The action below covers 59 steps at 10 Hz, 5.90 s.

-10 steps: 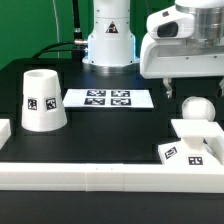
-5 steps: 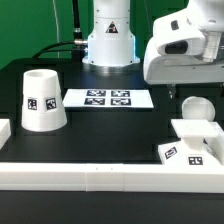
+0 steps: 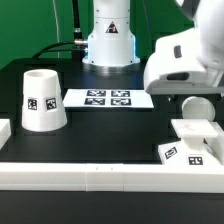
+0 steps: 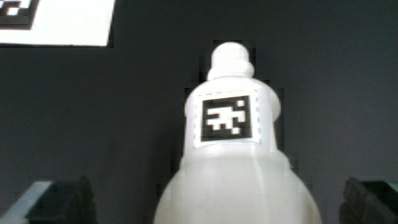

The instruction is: Assemble lamp

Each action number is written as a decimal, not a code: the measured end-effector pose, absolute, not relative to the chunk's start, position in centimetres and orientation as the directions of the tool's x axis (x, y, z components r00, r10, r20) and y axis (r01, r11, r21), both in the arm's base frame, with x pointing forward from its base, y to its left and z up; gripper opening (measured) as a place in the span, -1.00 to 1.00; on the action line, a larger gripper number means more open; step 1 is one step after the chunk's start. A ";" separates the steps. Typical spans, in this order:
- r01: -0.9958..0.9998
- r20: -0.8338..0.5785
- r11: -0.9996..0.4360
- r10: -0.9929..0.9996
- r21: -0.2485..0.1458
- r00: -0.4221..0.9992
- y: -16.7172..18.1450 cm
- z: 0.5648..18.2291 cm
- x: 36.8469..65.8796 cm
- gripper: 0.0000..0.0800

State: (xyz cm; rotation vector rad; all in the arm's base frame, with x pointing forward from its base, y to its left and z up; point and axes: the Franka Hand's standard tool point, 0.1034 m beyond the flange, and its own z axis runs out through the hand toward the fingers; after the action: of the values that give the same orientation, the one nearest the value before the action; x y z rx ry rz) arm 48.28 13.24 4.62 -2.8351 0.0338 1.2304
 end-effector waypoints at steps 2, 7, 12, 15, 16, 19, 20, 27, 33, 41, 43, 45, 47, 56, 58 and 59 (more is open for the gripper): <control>-0.034 -0.796 -0.999 0.009 -0.037 0.606 13.4 3.7 48.2 0.75; -0.037 -0.763 -0.999 0.005 -0.038 0.646 13.6 1.1 47.7 0.75; -0.038 -0.766 -0.999 0.002 -0.035 0.643 13.5 0.6 47.2 0.43; -0.040 -0.765 -0.999 0.001 -0.035 0.644 13.4 0.6 47.2 0.44; -0.038 -0.764 -0.998 0.006 -0.040 0.645 13.3 0.6 47.3 0.44; -0.022 -0.752 -0.997 0.045 -0.079 0.658 12.3 2.0 48.2 0.44; -0.004 -0.745 -0.994 0.076 -0.105 0.662 11.7 2.9 48.7 0.44; 0.008 -0.669 -0.989 0.105 -0.145 0.736 9.7 9.0 52.6 0.44; 0.097 -0.382 -0.979 0.160 -0.179 0.910 8.4 14.7 58.7 0.44; 0.185 0.210 -0.979 0.165 -0.080 0.964 7.4 16.3 63.6 0.44; 0.174 0.334 -0.984 0.149 -0.044 0.931 6.7 15.7 63.6 0.44; 0.198 0.456 -0.980 0.180 0.009 0.871 6.4 15.4 64.0 0.44; 0.220 0.445 -0.975 0.201 0.008 0.873 7.4 15.4 64.0 0.44; 0.277 0.434 -0.961 0.261 0.028 0.862 8.9 14.0 63.3 0.44; 0.274 0.429 -0.961 0.258 0.026 0.866 8.7 13.7 63.2 0.44; 0.274 0.426 -0.961 0.258 0.026 0.867 8.7 13.5 63.2 0.44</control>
Offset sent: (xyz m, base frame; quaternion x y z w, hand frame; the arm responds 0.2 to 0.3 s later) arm -0.0043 0.0049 -0.0105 0.0005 0.0220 -0.0141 0.9997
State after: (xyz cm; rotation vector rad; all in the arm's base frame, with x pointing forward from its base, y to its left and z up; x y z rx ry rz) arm 63.17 8.72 13.48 -3.0012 -0.4278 -0.6766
